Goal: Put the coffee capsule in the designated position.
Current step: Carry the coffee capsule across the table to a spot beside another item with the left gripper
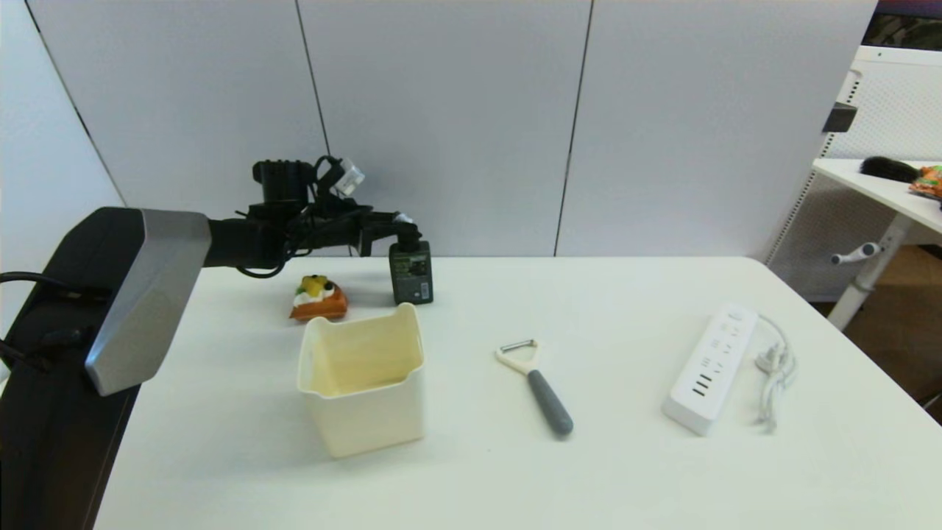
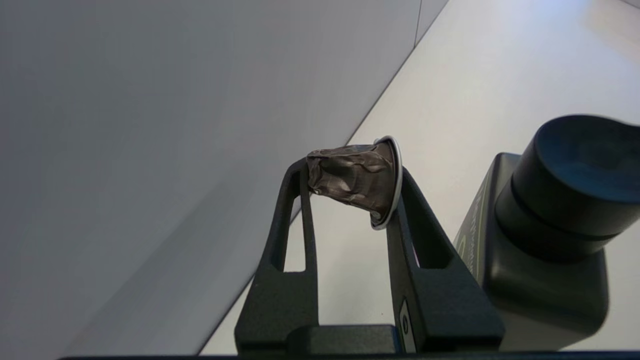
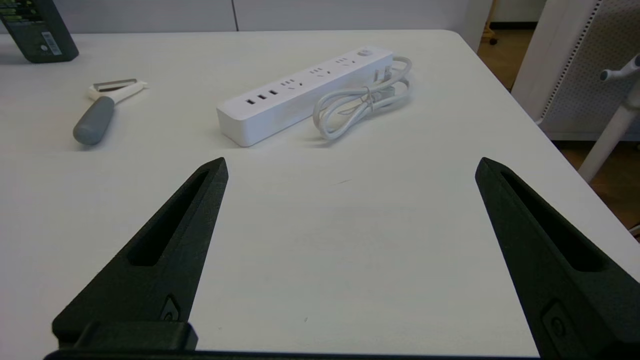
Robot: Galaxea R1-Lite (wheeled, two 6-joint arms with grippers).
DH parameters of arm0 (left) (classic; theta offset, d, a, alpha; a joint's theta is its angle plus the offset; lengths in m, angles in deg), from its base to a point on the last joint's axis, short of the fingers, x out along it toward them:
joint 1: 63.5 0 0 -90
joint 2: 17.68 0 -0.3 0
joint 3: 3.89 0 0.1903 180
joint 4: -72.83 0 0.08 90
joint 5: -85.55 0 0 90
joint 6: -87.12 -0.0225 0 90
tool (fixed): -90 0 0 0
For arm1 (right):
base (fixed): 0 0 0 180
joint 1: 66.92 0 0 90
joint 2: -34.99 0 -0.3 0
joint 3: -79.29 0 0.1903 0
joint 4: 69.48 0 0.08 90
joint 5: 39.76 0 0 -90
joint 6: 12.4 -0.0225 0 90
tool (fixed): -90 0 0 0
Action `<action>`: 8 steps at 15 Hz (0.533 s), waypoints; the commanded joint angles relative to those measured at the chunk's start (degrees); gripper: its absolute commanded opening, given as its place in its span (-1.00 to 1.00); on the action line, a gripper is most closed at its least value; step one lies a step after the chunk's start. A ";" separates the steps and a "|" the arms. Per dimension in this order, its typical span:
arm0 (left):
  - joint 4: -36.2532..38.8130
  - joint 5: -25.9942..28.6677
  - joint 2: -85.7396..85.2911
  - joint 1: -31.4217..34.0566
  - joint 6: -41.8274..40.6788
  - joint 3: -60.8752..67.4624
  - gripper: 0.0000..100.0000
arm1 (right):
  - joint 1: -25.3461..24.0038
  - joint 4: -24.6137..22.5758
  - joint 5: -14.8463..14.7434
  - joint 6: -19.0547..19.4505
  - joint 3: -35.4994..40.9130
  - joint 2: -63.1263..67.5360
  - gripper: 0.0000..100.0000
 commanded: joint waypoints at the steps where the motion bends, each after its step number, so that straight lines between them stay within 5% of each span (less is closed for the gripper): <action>1: 0.12 0.38 1.51 -0.04 -0.22 -0.01 -1.00 | -0.02 -0.05 0.07 0.00 0.44 0.05 1.00; 8: 0.12 0.38 3.71 0.05 -0.48 -0.01 -1.00 | -0.02 -0.05 -0.02 0.00 0.44 0.05 1.00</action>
